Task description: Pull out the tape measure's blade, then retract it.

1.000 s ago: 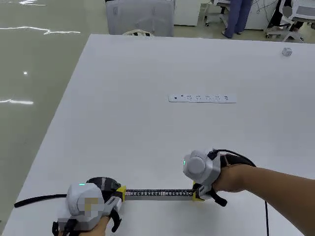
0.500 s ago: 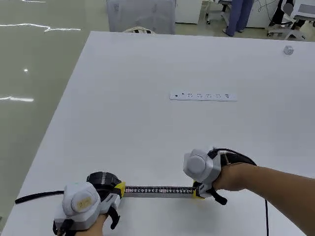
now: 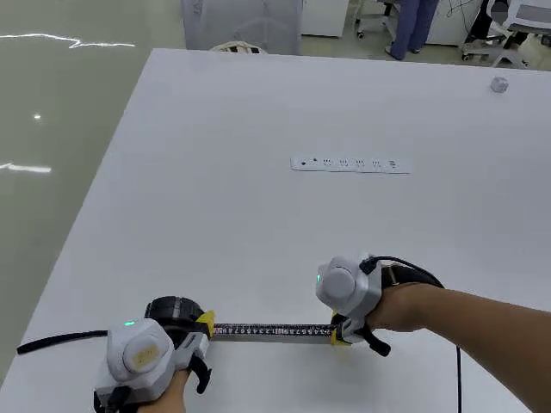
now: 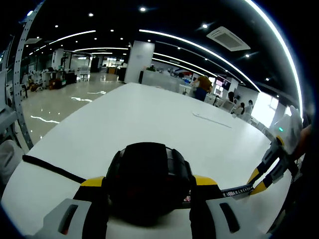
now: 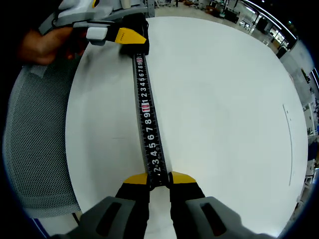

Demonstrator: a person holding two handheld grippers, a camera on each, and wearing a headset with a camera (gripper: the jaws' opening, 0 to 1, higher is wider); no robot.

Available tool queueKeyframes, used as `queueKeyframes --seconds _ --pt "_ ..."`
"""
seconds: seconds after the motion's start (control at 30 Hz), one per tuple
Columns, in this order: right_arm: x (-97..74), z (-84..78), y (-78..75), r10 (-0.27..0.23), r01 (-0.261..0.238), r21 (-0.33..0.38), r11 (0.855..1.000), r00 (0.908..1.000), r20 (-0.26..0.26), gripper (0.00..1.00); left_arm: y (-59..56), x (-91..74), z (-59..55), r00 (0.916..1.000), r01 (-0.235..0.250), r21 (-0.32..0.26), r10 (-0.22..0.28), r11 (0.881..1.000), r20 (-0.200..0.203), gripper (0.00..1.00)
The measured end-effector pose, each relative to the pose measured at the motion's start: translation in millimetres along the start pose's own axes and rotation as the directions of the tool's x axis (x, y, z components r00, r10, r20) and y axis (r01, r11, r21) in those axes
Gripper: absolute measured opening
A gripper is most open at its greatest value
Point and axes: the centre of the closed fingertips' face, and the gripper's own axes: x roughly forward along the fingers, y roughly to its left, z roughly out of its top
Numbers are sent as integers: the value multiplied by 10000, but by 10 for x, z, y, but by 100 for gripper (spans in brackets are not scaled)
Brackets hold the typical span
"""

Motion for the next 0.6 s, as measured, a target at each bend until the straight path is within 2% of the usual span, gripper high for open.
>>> queueKeyframes --seconds 0.23,0.6 --pt "-3 4 9 -103 103 -141 9998 9999 -21 14 5 17 -15 9993 -63 113 67 9999 -366 62" --pt "6 37 1 -102 103 -55 9999 9998 159 14 1 4 -36 9983 -17 277 33 9996 -577 61"
